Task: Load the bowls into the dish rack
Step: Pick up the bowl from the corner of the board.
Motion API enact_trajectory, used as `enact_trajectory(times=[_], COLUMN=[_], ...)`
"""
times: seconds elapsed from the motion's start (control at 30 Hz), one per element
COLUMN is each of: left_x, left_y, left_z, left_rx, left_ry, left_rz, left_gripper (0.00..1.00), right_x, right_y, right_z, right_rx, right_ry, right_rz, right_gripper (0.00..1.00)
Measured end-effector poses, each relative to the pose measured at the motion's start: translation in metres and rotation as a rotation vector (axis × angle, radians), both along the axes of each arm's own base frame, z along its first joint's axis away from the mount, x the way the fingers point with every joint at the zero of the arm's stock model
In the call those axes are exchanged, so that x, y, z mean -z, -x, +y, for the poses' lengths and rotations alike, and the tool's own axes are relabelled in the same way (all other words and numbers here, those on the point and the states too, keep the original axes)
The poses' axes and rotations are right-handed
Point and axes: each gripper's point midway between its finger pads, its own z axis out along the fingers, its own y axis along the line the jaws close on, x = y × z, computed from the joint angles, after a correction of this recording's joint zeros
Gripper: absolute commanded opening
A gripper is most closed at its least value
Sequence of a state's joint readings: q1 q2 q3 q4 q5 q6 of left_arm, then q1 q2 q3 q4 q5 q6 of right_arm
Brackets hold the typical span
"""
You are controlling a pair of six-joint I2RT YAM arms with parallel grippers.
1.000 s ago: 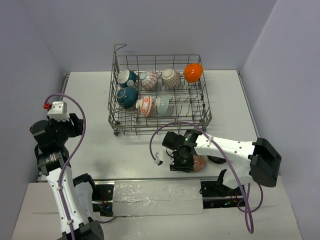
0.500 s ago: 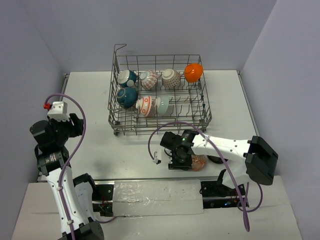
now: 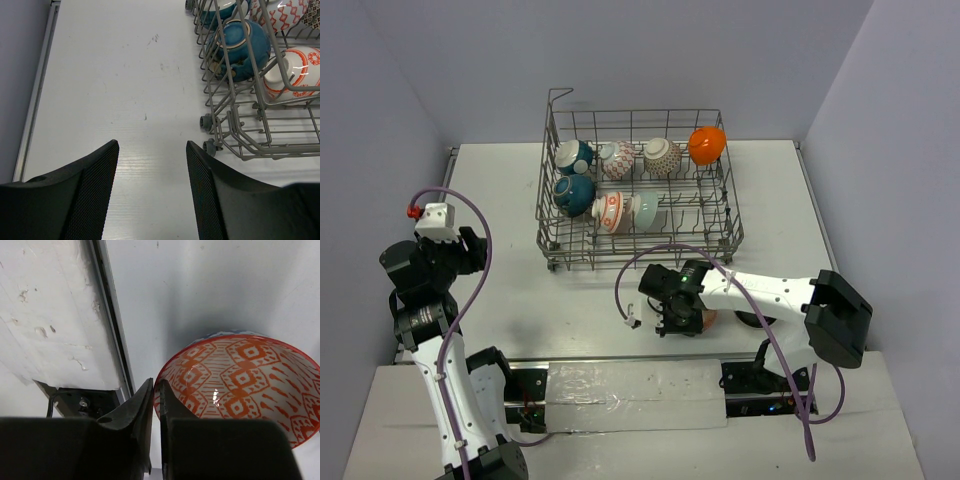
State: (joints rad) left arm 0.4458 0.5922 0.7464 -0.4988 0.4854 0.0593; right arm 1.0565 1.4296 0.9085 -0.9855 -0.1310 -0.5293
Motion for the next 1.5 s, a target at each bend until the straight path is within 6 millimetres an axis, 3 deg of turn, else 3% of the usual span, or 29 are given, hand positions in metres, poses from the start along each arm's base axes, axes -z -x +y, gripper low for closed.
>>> enact_trajectory(times=[0.3,0.43,0.57,1.13,1.2,1.33,1.5], left_x=[0.000,-0.001,-0.002,-0.003,-0.003,-0.003,-0.004], left_y=[0.000,0.000,0.001,0.002,0.002,0.002,0.002], left_z=[0.000,0.000,-0.001,-0.002,-0.002,-0.002,-0.003], left_rx=[0.001,0.001,0.001,0.007,0.007,0.008,0.014], left_ry=[0.000,-0.002,-0.004,-0.004,-0.004,-0.004,-0.002], left_rz=[0.000,-0.004,-0.010,-0.015,-0.015,-0.015,-0.016], left_gripper=[0.62,0.62,0.62,0.63,0.63,0.63,0.63], right_x=[0.000,0.000,0.000,0.001,0.002,0.003,0.001], right_y=[0.000,0.000,0.000,-0.008,-0.010,-0.011,-0.015], right_z=[0.000,0.000,-0.001,-0.009,-0.011,-0.017,-0.017], right_rx=[-0.001,0.000,0.004,0.015,0.019,0.027,0.033], right_ry=[0.002,0.003,0.005,0.031,0.035,0.050,0.044], right_rz=[0.000,-0.001,-0.005,-0.060,-0.075,-0.091,-0.117], right_gripper=[0.05,0.11,0.26,0.30,0.29,0.10,0.04])
